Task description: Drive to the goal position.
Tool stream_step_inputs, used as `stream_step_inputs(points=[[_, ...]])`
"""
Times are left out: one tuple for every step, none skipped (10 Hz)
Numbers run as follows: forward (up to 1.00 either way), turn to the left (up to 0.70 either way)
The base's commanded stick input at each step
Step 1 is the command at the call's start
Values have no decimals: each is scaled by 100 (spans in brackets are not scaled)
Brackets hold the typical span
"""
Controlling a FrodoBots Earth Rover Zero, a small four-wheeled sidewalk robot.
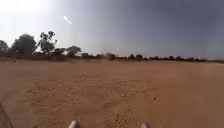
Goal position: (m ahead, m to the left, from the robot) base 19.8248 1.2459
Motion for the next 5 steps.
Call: stream_step_inputs(points=[[70, 0], [70, 0], [70, 0], [70, 0], [70, 0]])
